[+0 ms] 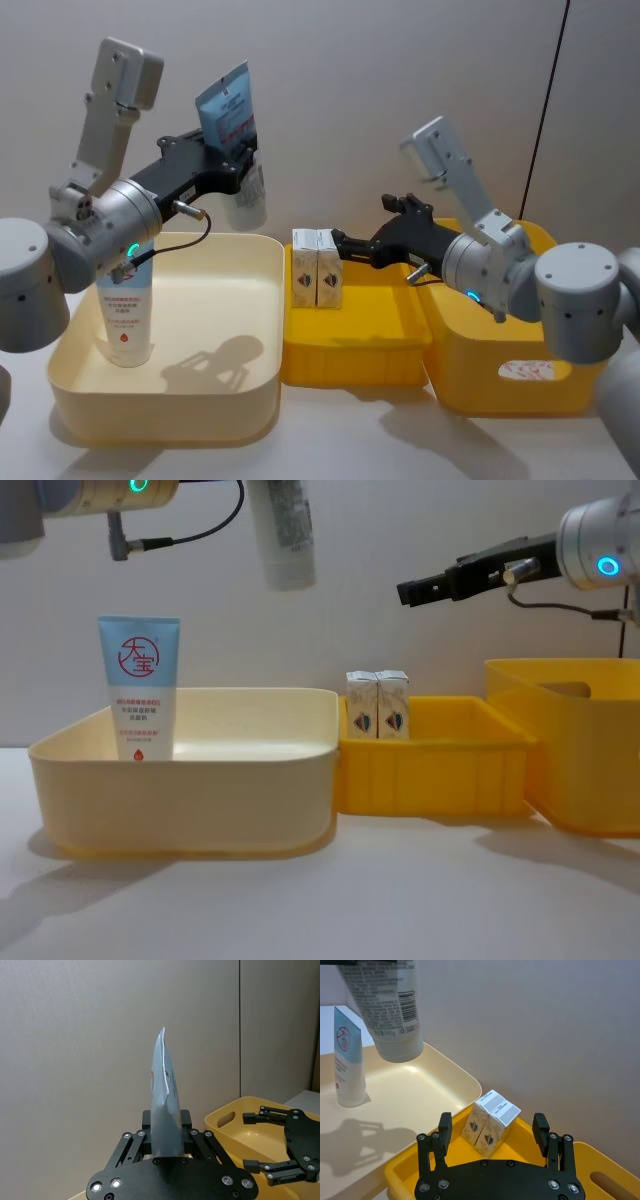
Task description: Bimanual collaborative sorting of washing and personal care products
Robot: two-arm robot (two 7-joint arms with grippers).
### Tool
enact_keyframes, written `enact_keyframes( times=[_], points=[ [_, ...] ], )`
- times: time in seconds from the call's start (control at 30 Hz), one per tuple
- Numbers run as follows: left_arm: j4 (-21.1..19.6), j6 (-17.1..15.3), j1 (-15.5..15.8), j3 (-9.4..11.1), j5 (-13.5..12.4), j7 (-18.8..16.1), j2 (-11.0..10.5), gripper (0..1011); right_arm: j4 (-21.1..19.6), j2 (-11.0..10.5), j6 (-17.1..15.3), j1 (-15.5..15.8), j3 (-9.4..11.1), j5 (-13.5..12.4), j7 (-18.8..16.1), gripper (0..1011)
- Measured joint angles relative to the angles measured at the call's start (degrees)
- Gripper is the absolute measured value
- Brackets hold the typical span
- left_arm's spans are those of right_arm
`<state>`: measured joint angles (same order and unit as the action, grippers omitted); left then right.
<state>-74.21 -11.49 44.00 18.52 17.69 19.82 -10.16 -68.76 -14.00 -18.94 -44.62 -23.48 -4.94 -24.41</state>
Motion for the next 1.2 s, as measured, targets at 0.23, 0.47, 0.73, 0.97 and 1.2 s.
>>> enact_keyframes(
  times=[0.23, 0.47, 0.73, 0.97, 1.2],
  points=[
    [-0.23, 0.04, -0.28, 0.18, 0.34, -0.52, -0.01, 311, 2.86, 0.39, 0.8, -2.36, -1.47, -0.26, -3.06, 1001],
    [-1.12, -0.01, -0.89, 0.3, 0.57, -1.18, -0.33, 311, 6.42, 1.1, 1.54, -5.18, -2.9, -1.57, -7.46, 1001],
    [-1.84, -0.22, -1.35, 0.52, 0.85, -1.62, -0.68, 312, 9.98, 1.99, 1.94, -8.29, -4.06, -3.62, -13.52, 1001],
    [-2.32, -0.4, -1.69, 0.77, 1.18, -1.81, -0.93, 311, 13.26, 3.0, 2.33, -11.53, -5.37, -5.27, -19.1, 1001],
    [-2.76, -0.49, -2.05, 1.05, 1.64, -1.95, -1.14, 311, 15.68, 3.98, 2.62, -14.24, -6.82, -6.03, -22.93, 1001]
  ],
)
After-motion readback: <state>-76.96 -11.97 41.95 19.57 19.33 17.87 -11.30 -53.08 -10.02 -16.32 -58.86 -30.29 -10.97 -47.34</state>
